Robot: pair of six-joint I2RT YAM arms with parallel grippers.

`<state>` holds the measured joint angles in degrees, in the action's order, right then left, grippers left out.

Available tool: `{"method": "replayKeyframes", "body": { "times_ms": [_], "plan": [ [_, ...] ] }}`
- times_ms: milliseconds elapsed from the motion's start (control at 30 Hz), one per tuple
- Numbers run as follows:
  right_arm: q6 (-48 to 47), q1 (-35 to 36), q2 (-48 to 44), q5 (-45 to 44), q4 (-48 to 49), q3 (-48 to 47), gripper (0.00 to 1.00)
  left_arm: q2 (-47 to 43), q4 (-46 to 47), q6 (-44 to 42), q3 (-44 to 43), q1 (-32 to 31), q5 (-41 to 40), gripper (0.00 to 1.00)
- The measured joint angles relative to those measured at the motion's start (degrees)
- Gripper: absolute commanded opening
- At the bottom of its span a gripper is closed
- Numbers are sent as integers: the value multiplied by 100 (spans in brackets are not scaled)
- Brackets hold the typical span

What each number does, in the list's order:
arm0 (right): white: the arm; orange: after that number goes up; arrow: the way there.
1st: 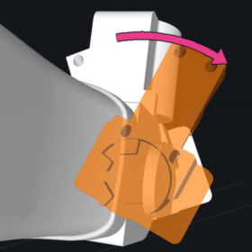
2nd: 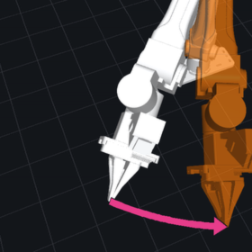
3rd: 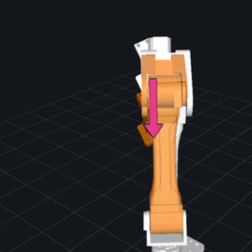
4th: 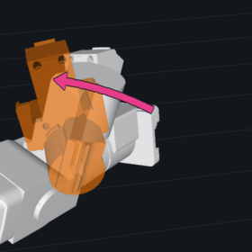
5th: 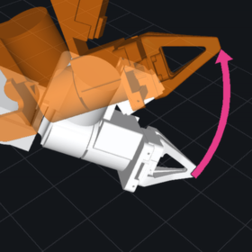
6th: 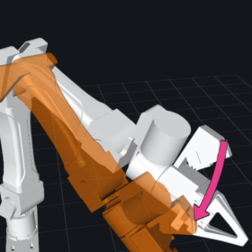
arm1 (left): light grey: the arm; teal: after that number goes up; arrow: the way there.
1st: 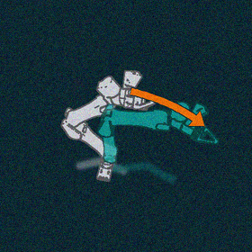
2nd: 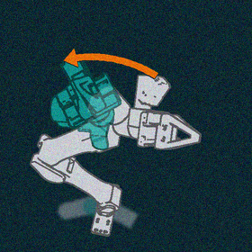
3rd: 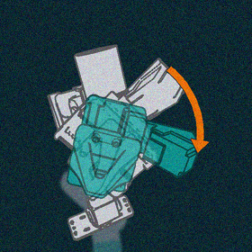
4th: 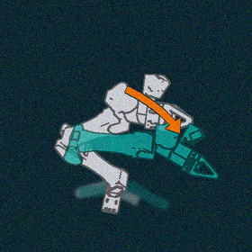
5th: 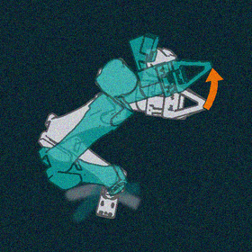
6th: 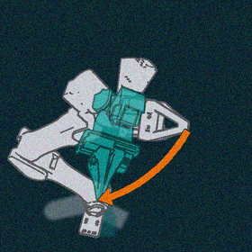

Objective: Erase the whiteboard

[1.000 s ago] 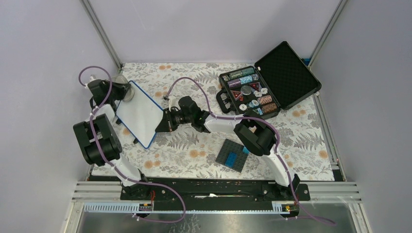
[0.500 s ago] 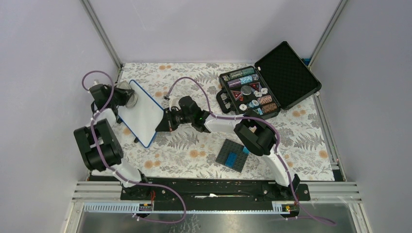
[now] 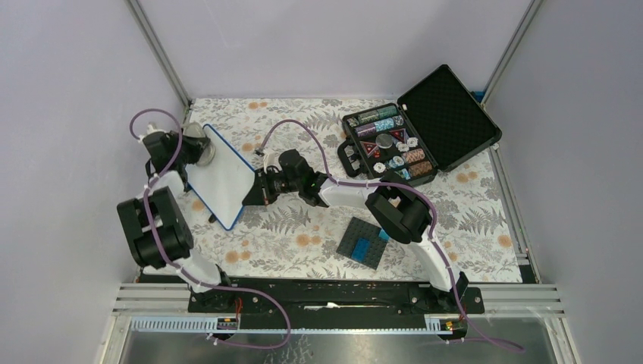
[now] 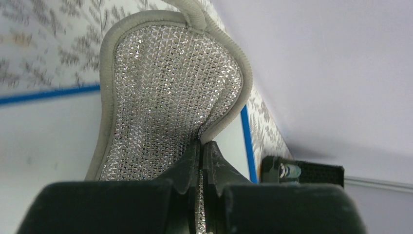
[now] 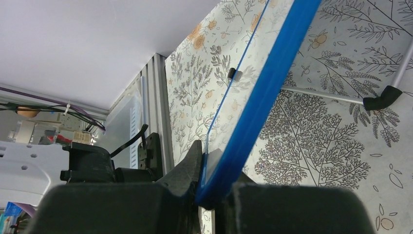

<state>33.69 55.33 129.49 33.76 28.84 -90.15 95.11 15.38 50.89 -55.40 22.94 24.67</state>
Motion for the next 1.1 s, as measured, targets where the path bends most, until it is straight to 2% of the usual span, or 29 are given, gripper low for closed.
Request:
{"method": "replayKeyframes", "body": {
  "times_ms": [200,333,567,833,1100],
  "plan": [
    [-90,-4,0,4,-37,13,0,-1137,153,-170,1338,-17,103,0],
    [-179,-17,0,-11,-50,61,0,-1480,-48,-190,1700,76,221,0],
    [-146,-22,0,-57,-55,66,0,-855,-199,251,1287,461,778,0],
    [-149,-20,0,-46,-28,66,0,457,79,896,444,1097,822,0],
    [-160,-20,0,-9,-20,66,0,529,164,955,472,1165,802,0]
  ]
}}
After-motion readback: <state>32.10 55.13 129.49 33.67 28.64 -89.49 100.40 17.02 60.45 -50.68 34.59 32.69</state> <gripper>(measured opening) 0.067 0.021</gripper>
